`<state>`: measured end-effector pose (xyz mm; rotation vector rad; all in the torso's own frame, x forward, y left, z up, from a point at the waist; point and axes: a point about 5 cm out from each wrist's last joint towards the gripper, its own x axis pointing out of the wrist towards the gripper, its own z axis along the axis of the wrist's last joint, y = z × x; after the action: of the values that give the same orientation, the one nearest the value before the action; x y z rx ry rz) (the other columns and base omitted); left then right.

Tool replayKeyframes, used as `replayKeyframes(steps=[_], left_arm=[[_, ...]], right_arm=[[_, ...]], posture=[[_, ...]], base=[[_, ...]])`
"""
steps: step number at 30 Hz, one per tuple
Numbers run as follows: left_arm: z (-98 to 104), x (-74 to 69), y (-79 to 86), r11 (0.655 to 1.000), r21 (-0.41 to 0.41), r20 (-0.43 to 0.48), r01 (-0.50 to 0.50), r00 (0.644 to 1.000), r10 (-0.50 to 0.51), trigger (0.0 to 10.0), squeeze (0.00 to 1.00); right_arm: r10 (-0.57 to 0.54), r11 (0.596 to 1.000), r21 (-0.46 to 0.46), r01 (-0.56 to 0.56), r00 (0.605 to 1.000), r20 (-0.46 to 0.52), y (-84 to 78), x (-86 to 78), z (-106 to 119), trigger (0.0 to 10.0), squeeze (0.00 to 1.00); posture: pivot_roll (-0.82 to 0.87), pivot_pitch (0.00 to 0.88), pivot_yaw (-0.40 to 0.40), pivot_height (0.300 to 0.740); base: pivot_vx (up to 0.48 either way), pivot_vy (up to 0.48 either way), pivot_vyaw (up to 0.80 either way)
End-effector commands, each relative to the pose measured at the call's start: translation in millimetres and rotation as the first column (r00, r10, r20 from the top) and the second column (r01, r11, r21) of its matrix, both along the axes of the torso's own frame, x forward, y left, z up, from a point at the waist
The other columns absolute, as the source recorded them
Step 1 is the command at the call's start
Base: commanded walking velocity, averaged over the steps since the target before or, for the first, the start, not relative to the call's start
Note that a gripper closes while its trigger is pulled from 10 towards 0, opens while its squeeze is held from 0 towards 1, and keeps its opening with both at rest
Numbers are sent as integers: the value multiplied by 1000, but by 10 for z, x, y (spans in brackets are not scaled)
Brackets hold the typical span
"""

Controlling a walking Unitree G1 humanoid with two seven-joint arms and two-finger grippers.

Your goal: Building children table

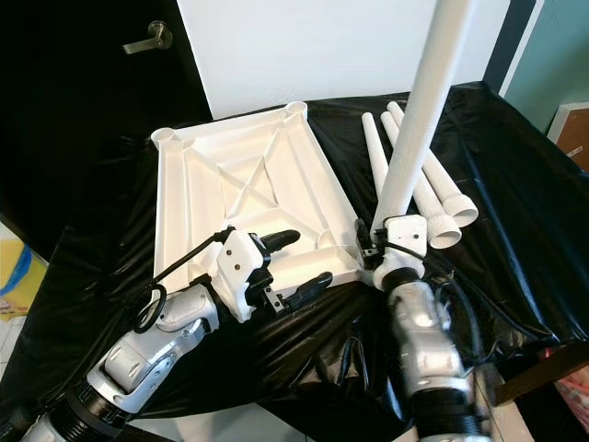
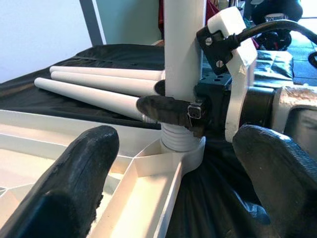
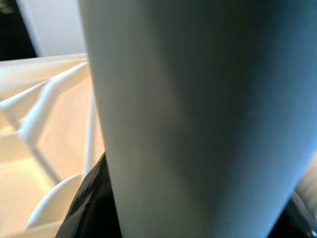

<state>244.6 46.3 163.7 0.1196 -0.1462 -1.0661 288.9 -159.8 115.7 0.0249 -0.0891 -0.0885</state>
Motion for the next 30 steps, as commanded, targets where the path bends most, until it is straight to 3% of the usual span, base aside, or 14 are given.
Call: replayKeyframes(steps=[1, 5, 17, 18, 19, 25, 26, 27, 28, 29, 30], left_arm=[[-32, -73, -20, 988, 33, -6, 153, 988, -153, 10000, 0], [-33, -72, -17, 989, 33, -5, 146, 989, -146, 10000, 0], [-27, -63, -27, 988, 32, -2, 148, 989, -148, 10000, 0], [-26, -62, -30, 988, 33, -1, 151, 989, -151, 10000, 0], [-26, -62, -34, 988, 33, 0, 154, 988, -154, 10000, 0], [-23, -63, -59, 986, 33, 2, 166, 986, -166, 10000, 0], [-24, -63, -63, 985, 34, 3, 168, 986, -168, 10000, 0], [-24, -63, -63, 985, 34, 3, 168, 986, -168, 10000, 0], [-23, -62, -66, 985, 34, 3, 170, 985, -170, 10000, 0], [-23, -62, -66, 985, 34, 3, 170, 985, -170, 10000, 0], [-22, -62, -70, 984, 35, 4, 174, 985, -174, 10000, 0]], right_arm=[[-93, 995, 30, 99, 984, -151, -61, -107, -325, 10000, 0], [-143, 986, 65, 156, 974, -173, 106, -120, -332, 10000, 0], [-175, 982, 52, 182, 977, -125, 85, -92, -258, 10000, 0], [-134, 988, 63, 138, 988, -73, 67, -83, -195, 10000, 1000], [-88, 995, 49, 89, 996, -17, 44, -77, -126, 10000, 1000], [76, 997, -6, -76, 995, 72, -110, -49, 3, 10000, 1000], [132, 991, -20, -131, 989, 64, -130, -39, 4, 10000, 580], [132, 991, -20, -131, 989, 64, -130, -39, 4, 10000, 580], [181, 983, -27, -180, 982, 58, -155, -30, 8, 10000, 0], [181, 983, -27, -180, 982, 58, -155, -30, 8, 10000, 0], [287, 957, -57, -285, 957, 42, -202, -10, 22, 10000, 0]], posture=[[-157, 66, 69, 740], [-146, 60, 60, 740], [-150, 45, 62, 740], [-154, 42, 63, 740], [-155, 41, 64, 740], [-161, 33, 67, 740], [-163, 28, 67, 740], [-163, 28, 67, 740], [-164, 27, 67, 740], [-164, 27, 67, 740], [-168, 23, 69, 740]], base=[[0, 0, 0], [0, 0, 0], [0, 0, 0], [0, 0, 0], [0, 0, 0], [0, 0, 0], [0, 0, 0], [0, 0, 0], [0, 0, 0], [0, 0, 0], [0, 0, 0]])
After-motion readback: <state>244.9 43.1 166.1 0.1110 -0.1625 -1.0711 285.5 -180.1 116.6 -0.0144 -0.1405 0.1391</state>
